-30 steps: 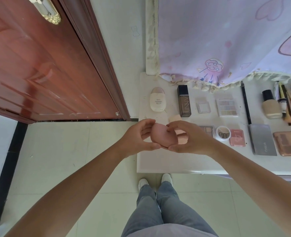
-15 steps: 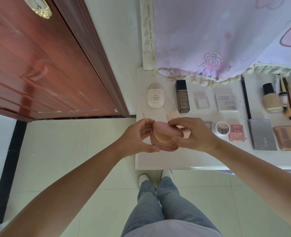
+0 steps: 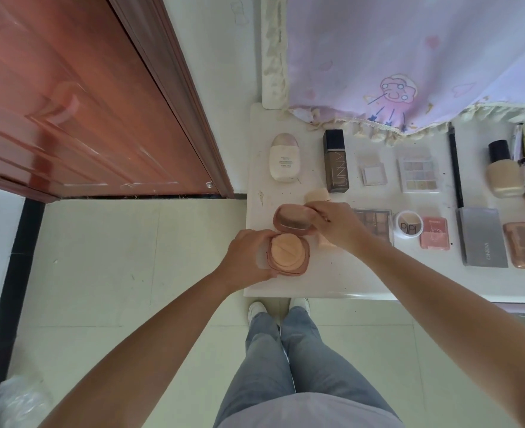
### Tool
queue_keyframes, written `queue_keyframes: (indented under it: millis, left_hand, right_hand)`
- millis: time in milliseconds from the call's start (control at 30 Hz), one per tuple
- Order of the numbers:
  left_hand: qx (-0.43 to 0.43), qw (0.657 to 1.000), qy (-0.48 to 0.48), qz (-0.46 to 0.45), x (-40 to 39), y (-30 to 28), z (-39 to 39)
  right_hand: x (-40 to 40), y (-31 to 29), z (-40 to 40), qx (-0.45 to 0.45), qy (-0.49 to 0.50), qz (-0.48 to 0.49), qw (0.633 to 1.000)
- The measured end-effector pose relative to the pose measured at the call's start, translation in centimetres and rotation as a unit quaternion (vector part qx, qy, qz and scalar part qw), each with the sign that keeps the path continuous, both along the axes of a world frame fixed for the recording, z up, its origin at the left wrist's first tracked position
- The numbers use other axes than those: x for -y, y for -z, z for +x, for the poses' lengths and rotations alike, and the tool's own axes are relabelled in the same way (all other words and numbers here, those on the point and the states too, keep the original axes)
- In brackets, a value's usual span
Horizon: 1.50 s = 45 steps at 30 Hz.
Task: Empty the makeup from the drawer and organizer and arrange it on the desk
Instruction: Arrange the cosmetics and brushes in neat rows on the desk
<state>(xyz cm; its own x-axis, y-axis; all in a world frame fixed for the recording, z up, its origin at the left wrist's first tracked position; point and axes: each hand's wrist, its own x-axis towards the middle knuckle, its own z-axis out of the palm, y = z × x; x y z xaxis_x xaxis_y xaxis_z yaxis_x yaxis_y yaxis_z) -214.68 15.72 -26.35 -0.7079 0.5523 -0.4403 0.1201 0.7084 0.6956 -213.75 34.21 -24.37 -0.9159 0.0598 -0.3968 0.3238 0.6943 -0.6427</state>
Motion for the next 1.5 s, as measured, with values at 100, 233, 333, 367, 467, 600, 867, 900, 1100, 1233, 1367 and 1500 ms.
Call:
queue_keyframes:
  millis: [100,233,333,367,467,600,867,900,1100,1233,1367,1500]
  left_hand:
    - [-0.021,0.999,0.000,-0.027,0.3,0.7,0.0]
    - [-0.048,0.996,0.047,-0.063,0.2,1.1,-0.3]
    - [-0.059,0.990,0.083,-0.097,0.2,1.2,-0.4]
    - [-0.057,0.989,0.090,-0.103,0.3,1.2,-0.4]
    - [-0.059,0.988,0.098,-0.106,0.3,1.0,-0.4]
    - [-0.111,0.977,0.129,-0.127,0.1,1.0,-0.3]
    - [-0.152,0.965,0.150,-0.153,0.8,0.9,-0.8]
    - [-0.153,0.965,0.148,-0.155,0.7,0.8,-0.8]
    - [-0.146,0.966,0.125,-0.170,0.7,0.6,-1.1]
    - [-0.122,0.974,0.115,-0.154,0.7,0.4,-1.1]
    - [-0.124,0.975,0.104,-0.153,1.1,-0.2,-0.9]
    - [-0.152,0.978,0.065,-0.128,1.3,-0.9,-0.4]
  right_hand:
    - [0.0,0.2,-0.8,0.006,0.013,0.001,1.000]
    - [0.7,0.7,-1.8,0.043,0.001,0.007,0.999]
    - [1.1,0.8,-2.3,0.041,-0.014,0.028,0.999]
    - [1.2,0.8,-2.4,0.037,-0.013,0.028,0.999]
    - [1.3,0.8,-2.1,0.023,-0.003,0.024,0.999]
    - [1.3,0.9,-1.5,0.009,0.049,-0.010,0.999]
    - [1.8,0.2,-2.5,0.043,0.050,-0.007,0.998]
    - [1.9,0.0,-2.7,0.047,0.038,0.006,0.998]
    - [0.5,-0.7,-2.0,-0.056,0.072,0.070,0.993]
    - [-1.7,0.3,-0.1,0.021,0.063,0.191,0.979]
    - [-0.7,0.7,-0.1,0.089,0.080,0.183,0.976]
    - [-0.5,0.2,-0.9,0.140,0.135,0.085,0.977]
